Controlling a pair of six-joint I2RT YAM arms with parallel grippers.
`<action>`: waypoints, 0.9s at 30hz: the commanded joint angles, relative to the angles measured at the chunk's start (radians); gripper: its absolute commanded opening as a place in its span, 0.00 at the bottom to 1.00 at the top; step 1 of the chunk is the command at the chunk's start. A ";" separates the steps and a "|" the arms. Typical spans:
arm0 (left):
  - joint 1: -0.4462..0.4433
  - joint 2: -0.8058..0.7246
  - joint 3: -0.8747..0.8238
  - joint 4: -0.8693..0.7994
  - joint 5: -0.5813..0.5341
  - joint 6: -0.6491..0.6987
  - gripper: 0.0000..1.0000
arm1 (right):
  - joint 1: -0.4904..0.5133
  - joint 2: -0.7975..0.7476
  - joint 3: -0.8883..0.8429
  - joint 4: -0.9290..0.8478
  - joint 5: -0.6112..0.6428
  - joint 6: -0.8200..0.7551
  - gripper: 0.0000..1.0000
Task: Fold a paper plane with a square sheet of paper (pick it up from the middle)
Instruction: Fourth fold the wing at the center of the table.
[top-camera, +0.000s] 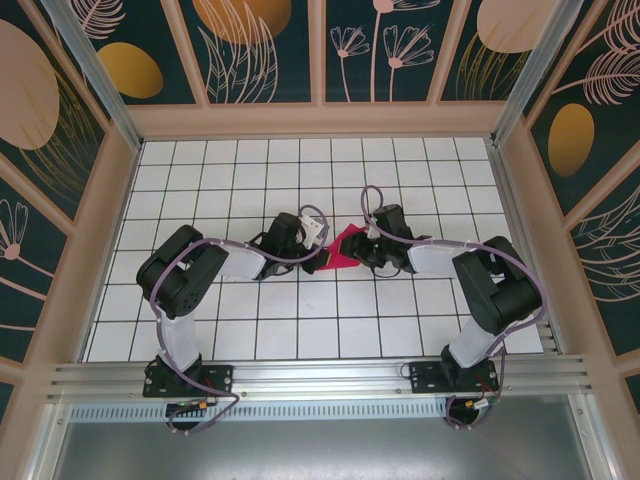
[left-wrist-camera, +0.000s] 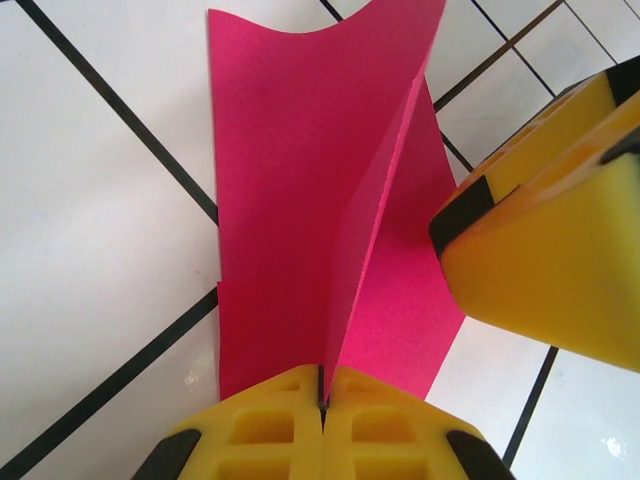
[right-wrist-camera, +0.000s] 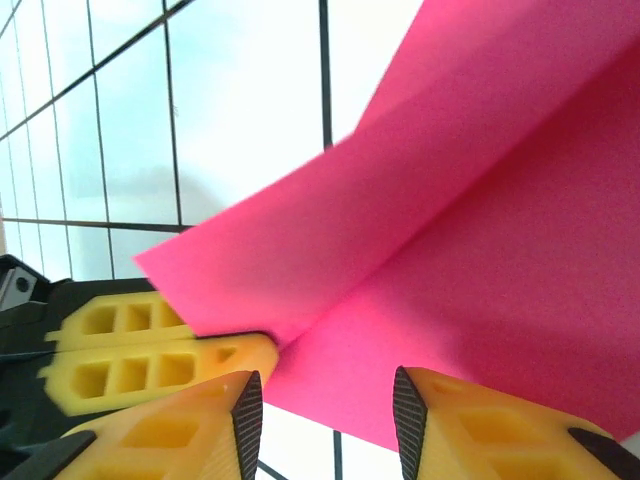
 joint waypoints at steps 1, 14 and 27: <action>0.001 0.018 0.041 -0.076 0.017 -0.015 0.04 | -0.007 -0.016 -0.003 0.039 0.023 0.006 0.42; 0.000 0.040 0.085 -0.122 0.038 -0.020 0.08 | -0.022 0.052 0.045 0.034 0.053 0.038 0.47; 0.001 -0.013 0.015 -0.015 -0.013 -0.003 0.30 | -0.047 0.107 0.075 -0.052 0.115 0.104 0.50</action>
